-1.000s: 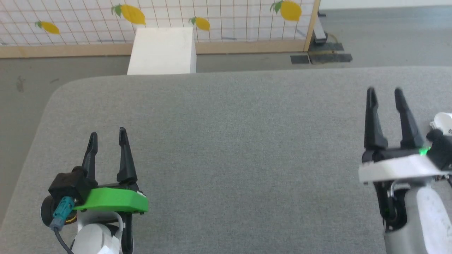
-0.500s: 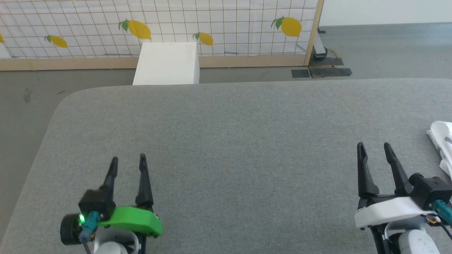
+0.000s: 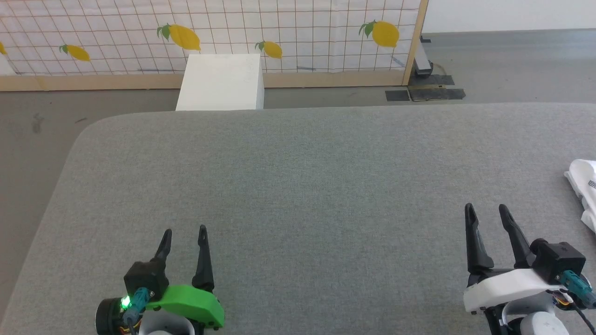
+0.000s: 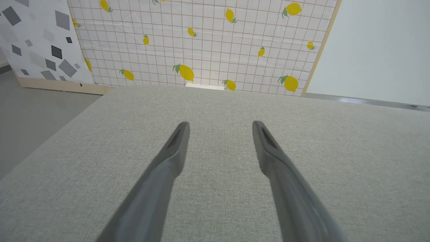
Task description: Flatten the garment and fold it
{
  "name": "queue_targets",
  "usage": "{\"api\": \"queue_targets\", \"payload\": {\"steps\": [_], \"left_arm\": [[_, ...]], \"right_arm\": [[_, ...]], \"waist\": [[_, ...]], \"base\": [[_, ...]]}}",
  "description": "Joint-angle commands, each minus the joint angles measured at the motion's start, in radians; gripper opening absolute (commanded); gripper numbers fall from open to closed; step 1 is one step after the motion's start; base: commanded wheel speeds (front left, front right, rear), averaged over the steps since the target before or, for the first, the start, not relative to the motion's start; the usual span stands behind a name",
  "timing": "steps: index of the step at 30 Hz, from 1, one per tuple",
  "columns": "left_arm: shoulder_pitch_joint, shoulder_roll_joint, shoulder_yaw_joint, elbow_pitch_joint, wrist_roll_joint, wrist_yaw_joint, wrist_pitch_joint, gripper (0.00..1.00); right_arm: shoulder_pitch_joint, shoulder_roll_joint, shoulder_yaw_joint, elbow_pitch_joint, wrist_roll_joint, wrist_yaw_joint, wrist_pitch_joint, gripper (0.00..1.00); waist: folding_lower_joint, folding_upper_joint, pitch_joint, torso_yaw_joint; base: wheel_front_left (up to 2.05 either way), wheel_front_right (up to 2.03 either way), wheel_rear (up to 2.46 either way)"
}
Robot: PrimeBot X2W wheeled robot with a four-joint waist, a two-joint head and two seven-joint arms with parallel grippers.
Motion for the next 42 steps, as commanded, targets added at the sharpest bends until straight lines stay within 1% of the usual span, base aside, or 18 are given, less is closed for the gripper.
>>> {"api": "queue_targets", "payload": {"steps": [1,3,4,42], "left_arm": [[0.005,-0.005,-0.001,0.004,-0.008,0.000,-0.006,1.00],[0.002,-0.006,-0.002,0.006,-0.012,-0.002,-0.006,1.00],[0.000,-0.002,-0.001,0.003,-0.007,0.000,0.001,0.00],[0.008,-0.010,0.031,-0.058,0.056,-0.017,0.070,0.00]], "right_arm": [[0.010,0.000,0.003,0.004,0.005,-0.001,-0.006,1.00],[0.006,0.000,0.004,0.005,0.006,-0.001,-0.006,1.00],[0.000,0.000,0.003,0.003,0.001,0.000,0.000,0.00],[0.015,0.000,0.022,-0.062,-0.049,0.000,0.070,0.00]], "waist": [[0.0001,0.0000,0.002,-0.001],[0.0001,0.0000,0.008,-0.001],[0.0001,0.0000,0.006,-0.001],[0.0001,0.0000,0.003,0.000]], "base": [[0.00,0.00,0.00],[0.00,0.00,0.00],[0.00,0.00,0.00],[0.00,0.00,0.00]]}}
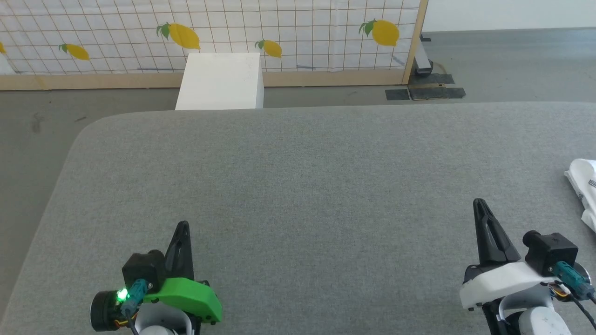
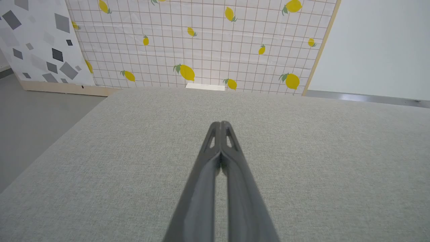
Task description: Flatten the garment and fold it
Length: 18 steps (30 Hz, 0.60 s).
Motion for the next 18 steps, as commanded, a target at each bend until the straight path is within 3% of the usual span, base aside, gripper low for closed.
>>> {"api": "queue_targets", "payload": {"steps": [1,18], "left_arm": [[0.008,-0.002,0.004,-0.008,0.015,-0.007,0.005,0.00],[0.012,-0.006,0.019,-0.038,0.046,-0.016,0.039,0.00]], "right_arm": [[0.015,0.000,0.004,-0.009,-0.011,0.000,0.007,0.00],[0.023,0.000,0.013,-0.042,-0.036,-0.001,0.041,0.00]], "waist": [[0.0000,0.0000,0.000,0.000],[0.0000,0.0000,-0.002,0.001]], "base": [[0.00,0.00,0.00],[0.00,0.00,0.00]]}}
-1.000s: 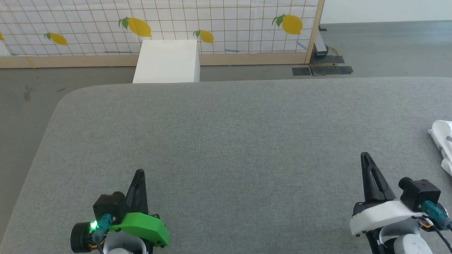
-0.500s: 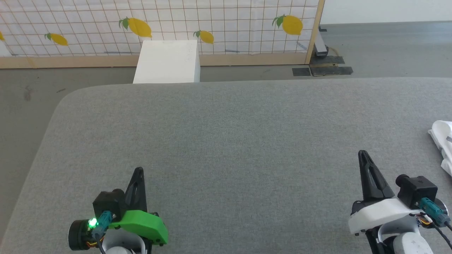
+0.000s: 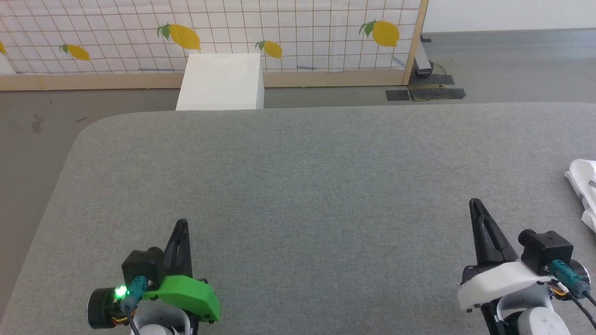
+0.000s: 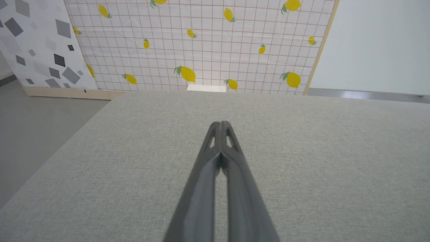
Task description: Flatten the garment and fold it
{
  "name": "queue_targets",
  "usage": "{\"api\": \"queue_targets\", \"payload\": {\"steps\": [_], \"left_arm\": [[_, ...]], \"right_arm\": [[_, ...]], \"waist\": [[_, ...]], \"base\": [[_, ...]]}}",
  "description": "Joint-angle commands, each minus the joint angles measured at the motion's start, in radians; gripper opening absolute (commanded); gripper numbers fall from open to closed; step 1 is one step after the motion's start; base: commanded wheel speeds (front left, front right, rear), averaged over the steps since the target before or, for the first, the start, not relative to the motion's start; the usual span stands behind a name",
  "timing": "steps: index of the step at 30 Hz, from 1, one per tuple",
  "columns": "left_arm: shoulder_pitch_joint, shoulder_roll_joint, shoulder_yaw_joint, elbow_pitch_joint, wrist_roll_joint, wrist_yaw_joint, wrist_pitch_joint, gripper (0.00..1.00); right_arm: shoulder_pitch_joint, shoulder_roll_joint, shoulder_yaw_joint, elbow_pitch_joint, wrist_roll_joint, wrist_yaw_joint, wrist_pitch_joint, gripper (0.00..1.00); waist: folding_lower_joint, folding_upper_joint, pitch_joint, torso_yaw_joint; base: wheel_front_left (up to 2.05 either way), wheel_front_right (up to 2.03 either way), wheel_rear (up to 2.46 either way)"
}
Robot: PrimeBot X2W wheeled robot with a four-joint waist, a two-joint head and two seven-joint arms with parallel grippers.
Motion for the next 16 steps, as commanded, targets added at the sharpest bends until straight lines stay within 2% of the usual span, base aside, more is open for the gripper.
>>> {"api": "queue_targets", "payload": {"steps": [1,16], "left_arm": [[0.008,-0.002,0.006,-0.009,0.014,-0.007,0.004,0.00],[0.012,-0.006,0.021,-0.038,0.044,-0.016,0.038,0.00]], "right_arm": [[0.015,0.000,0.003,-0.011,-0.014,-0.001,0.009,0.00],[0.022,0.000,0.012,-0.043,-0.039,-0.001,0.043,0.00]], "waist": [[0.0000,0.0000,0.000,0.000],[0.0000,0.0000,-0.002,0.001]], "base": [[0.00,0.00,0.00],[0.00,0.00,0.00]]}}
